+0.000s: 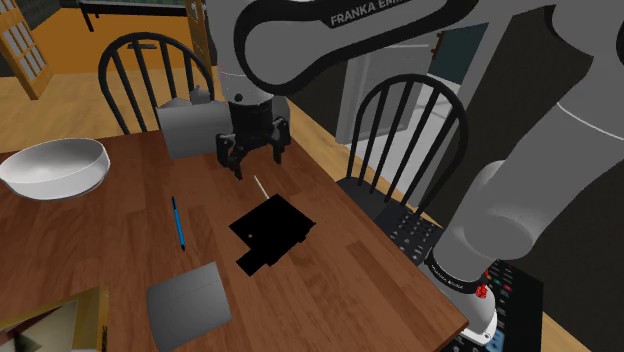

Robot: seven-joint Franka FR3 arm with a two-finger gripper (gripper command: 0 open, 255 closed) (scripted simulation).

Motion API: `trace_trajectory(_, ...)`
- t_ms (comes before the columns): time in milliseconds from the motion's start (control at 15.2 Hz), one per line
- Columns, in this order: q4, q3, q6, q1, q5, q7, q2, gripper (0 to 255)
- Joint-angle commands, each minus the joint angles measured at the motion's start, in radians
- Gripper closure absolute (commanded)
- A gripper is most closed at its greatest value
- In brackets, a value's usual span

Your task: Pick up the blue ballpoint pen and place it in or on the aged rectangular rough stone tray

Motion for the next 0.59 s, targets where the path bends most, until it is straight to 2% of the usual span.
trace_trajectory(0, 0.062, 0.029, 0.012, 0.007, -0.022, 0.066, 0.087, 0)
trace_trajectory(264, 0.182, 0.06, 0.029, 0.034, -0.079, 0.18, 0.253, 0)
trace_trajectory(528, 0.327, 0.067, 0.027, 0.084, -0.141, 0.283, 0.425, 0)
